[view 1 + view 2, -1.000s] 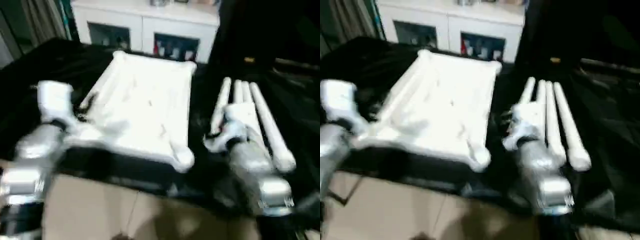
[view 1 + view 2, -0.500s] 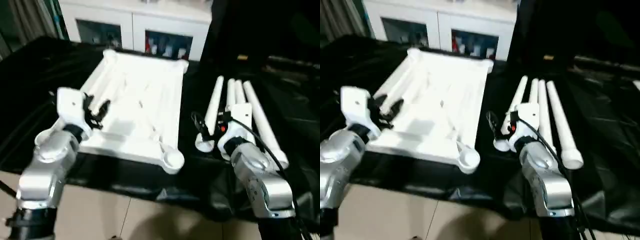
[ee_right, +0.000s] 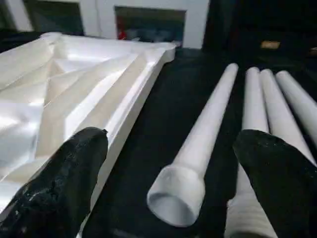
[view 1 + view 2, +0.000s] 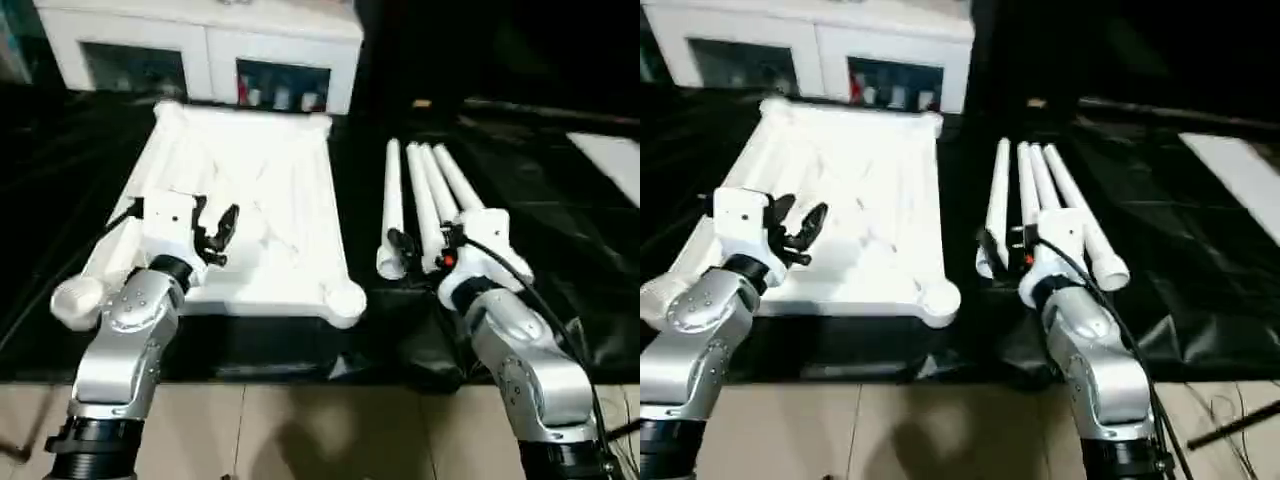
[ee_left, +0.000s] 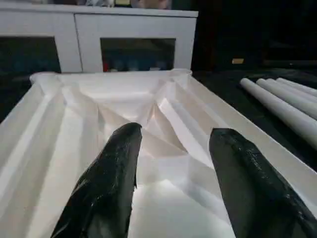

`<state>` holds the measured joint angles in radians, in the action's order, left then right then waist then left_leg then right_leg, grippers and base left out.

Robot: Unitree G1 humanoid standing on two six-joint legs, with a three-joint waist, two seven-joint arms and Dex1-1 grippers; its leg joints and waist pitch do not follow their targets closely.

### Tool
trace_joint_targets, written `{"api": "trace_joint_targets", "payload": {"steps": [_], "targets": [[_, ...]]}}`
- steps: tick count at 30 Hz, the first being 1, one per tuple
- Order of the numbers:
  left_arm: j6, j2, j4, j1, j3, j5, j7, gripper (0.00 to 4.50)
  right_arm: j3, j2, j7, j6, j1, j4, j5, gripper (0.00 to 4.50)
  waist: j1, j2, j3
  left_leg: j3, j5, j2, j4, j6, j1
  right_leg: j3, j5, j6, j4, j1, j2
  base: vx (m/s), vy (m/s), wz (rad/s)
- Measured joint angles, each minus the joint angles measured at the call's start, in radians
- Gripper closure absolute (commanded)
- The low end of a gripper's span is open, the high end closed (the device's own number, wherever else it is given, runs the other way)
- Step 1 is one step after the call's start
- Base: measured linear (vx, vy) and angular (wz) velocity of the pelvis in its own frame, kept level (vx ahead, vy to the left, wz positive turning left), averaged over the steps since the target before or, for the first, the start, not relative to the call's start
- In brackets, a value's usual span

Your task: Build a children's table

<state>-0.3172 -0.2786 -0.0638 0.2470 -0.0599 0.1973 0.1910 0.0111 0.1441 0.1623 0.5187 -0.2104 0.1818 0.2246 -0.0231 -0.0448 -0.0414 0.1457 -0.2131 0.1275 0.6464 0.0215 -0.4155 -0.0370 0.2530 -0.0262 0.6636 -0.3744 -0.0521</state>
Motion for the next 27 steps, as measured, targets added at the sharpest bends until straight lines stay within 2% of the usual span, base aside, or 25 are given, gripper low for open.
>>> {"api": "trace_joint_targets", "payload": {"steps": [1,2,3,5,6,9,10,11,12,14,16,18,21,24,27], "targets": [[-0.010,-0.006,-0.004,-0.003,0.007,-0.006,0.001,1.95,0.001,0.010,0.012,0.002,-0.003,0.000,0.001,0.00,0.006,-0.003,0.002,0.004,0.007,0.001,0.002,0.000,-0.012,0.001,0.008,0.043,-0.021,0.004,-0.009,-0.105,-0.075,0.01],[-0.018,-0.008,-0.004,-0.007,0.016,-0.014,0.002,1.95,0.000,0.021,0.022,0.004,-0.006,-0.001,0.003,0.00,0.014,-0.002,0.002,0.005,0.016,0.003,-0.001,0.000,-0.019,-0.001,0.002,0.050,-0.016,-0.006,-0.009,-0.118,-0.105,-0.05],[-0.024,-0.011,-0.003,-0.013,0.034,-0.022,0.008,1.95,0.000,0.038,0.035,0.004,-0.004,-0.003,0.003,0.00,0.031,0.000,0.000,0.006,0.027,0.005,-0.014,-0.007,-0.017,-0.003,-0.004,0.045,-0.016,-0.010,-0.008,-0.116,-0.106,-0.06],[-0.027,-0.022,-0.004,-0.016,0.055,-0.014,0.049,1.95,0.009,0.072,0.074,0.004,-0.009,-0.006,0.003,0.00,0.049,0.003,-0.004,0.009,0.032,0.008,-0.029,-0.025,-0.005,-0.006,-0.011,0.038,-0.018,-0.008,-0.007,-0.116,-0.095,-0.06],[-0.026,-0.035,-0.004,-0.016,0.057,0.008,0.094,1.60,0.027,0.095,0.115,0.001,-0.018,-0.007,0.001,0.00,0.056,0.007,-0.007,0.010,0.034,0.013,-0.029,-0.029,0.001,-0.010,-0.009,0.041,-0.018,-0.005,-0.007,-0.108,-0.047,-0.10],[-0.018,-0.071,0.000,-0.014,0.058,0.052,0.191,1.60,0.074,0.145,0.212,-0.011,-0.027,-0.008,0.003,0.00,0.057,0.012,-0.015,0.010,0.034,0.016,-0.030,-0.031,0.011,-0.014,-0.009,0.041,-0.019,-0.005,-0.007,-0.107,-0.021,-0.09],[-0.009,-0.099,0.010,-0.004,0.071,0.065,0.256,1.45,0.094,0.169,0.265,-0.019,-0.027,-0.010,0.004,0.00,0.058,0.012,-0.017,0.010,0.034,0.017,-0.031,-0.031,0.013,-0.015,-0.009,0.041,-0.019,-0.004,-0.007,-0.103,-0.001,-0.06],[0.002,-0.137,0.027,0.012,0.100,0.061,0.323,1.29,0.110,0.201,0.313,-0.026,-0.027,-0.010,0.007,0.00,0.060,0.012,-0.018,0.010,0.034,0.017,-0.031,-0.031,0.013,-0.015,-0.009,0.041,-0.021,-0.004,-0.007,-0.074,0.011,-0.02],[0.011,-0.218,0.068,0.052,0.161,0.051,0.430,1.18,0.139,0.264,0.386,-0.030,-0.031,-0.009,0.012,0.00,0.062,0.012,-0.019,0.010,0.034,0.017,-0.032,-0.031,0.013,-0.015,-0.008,0.042,-0.024,-0.004,-0.007,-0.059,0.024,-0.05],[0.020,-0.260,0.105,0.080,0.184,0.029,0.512,1.17,0.140,0.299,0.439,-0.035,-0.032,-0.009,0.014,0.00,0.060,0.014,-0.021,0.010,0.034,0.017,-0.035,-0.031,0.013,-0.014,-0.009,0.042,-0.030,-0.004,-0.007,-0.055,0.033,-0.08],[0.022,-0.302,0.173,0.131,0.243,-0.011,0.629,1.12,0.150,0.332,0.505,-0.043,-0.038,-0.009,0.018,0.00,0.057,0.016,-0.022,0.011,0.034,0.016,-0.037,-0.031,0.012,-0.013,-0.010,0.039,-0.038,0.000,-0.008,-0.020,0.054,-0.16],[0.035,-0.308,0.219,0.161,0.287,-0.044,0.687,1.12,0.159,0.342,0.537,-0.047,-0.041,-0.008,0.019,0.00,0.055,0.016,-0.022,0.013,0.034,0.014,-0.037,-0.031,0.013,-0.010,-0.016,0.030,-0.042,-0.001,-0.009,-0.006,0.025,-0.09],[0.094,-0.302,0.378,0.259,0.350,-0.129,0.727,1.12,0.171,0.353,0.566,-0.050,-0.059,-0.005,0.019,0.00,0.056,0.016,-0.022,0.021,0.034,0.014,-0.037,-0.031,0.013,-0.005,-0.018,0.027,-0.041,-0.006,-0.011,0.000,0.000,0.00],[0.153,-0.263,0.533,0.359,0.363,-0.163,0.740,1.12,0.174,0.357,0.572,-0.051,-0.063,-0.005,0.021,0.00,0.060,0.016,-0.022,0.027,0.034,0.014,-0.037,-0.031,0.015,-0.005,-0.025,0.022,-0.041,-0.007,-0.015,0.000,0.000,0.00],[0.186,-0.239,0.627,0.409,0.381,-0.165,0.745,1.12,0.174,0.363,0.578,-0.052,-0.063,-0.005,0.021,0.00,0.061,0.016,-0.022,0.035,0.034,0.013,-0.036,-0.031,0.016,-0.008,-0.032,0.022,-0.041,-0.008,-0.023,0.000,0.000,0.00]]}}
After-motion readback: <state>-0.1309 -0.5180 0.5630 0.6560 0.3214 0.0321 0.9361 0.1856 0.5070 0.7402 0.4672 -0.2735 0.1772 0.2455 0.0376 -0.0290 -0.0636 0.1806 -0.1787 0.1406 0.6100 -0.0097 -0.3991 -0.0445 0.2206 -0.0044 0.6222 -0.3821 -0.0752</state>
